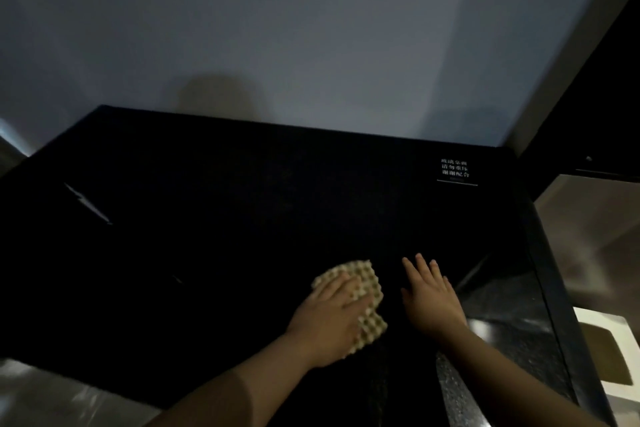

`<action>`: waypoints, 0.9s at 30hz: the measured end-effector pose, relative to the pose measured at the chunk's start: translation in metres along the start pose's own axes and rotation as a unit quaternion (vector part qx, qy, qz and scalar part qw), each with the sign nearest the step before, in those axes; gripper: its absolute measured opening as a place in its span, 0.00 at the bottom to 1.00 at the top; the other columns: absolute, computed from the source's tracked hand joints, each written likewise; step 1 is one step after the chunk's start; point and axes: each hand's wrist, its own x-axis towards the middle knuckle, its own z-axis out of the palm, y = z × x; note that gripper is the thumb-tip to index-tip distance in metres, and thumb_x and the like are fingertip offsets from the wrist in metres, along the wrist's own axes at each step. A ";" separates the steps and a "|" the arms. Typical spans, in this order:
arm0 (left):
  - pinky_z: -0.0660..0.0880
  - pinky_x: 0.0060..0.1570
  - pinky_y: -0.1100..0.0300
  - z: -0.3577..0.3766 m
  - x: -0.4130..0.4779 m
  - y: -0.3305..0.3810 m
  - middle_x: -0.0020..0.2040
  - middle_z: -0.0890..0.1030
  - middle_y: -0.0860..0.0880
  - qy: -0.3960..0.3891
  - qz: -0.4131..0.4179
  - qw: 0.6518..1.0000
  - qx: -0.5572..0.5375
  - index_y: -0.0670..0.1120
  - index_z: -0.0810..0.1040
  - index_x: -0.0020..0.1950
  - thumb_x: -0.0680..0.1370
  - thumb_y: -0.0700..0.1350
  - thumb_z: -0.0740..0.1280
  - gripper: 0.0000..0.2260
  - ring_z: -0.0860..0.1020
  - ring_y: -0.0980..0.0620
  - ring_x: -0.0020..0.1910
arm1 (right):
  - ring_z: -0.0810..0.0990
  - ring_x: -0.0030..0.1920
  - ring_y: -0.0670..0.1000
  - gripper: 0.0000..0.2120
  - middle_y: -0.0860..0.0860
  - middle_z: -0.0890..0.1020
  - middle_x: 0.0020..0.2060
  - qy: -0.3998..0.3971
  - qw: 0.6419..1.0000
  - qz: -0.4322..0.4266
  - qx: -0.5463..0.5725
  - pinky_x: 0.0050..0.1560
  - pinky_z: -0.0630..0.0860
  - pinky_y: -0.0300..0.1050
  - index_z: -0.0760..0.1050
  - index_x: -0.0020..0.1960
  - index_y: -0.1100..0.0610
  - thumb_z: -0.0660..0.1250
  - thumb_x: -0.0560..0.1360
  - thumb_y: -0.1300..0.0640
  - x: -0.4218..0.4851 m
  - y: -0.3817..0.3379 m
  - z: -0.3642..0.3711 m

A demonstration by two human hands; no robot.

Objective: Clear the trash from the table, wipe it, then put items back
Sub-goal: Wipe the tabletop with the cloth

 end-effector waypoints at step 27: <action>0.37 0.73 0.57 0.008 0.000 0.062 0.79 0.46 0.53 0.009 -0.021 0.998 -0.051 0.60 0.52 0.77 0.74 0.58 0.41 0.29 0.42 0.52 0.77 | 0.64 0.72 0.50 0.17 0.51 0.71 0.69 0.124 0.982 -0.010 0.140 0.70 0.59 0.41 0.72 0.67 0.55 0.59 0.78 0.59 -0.055 0.040 0.014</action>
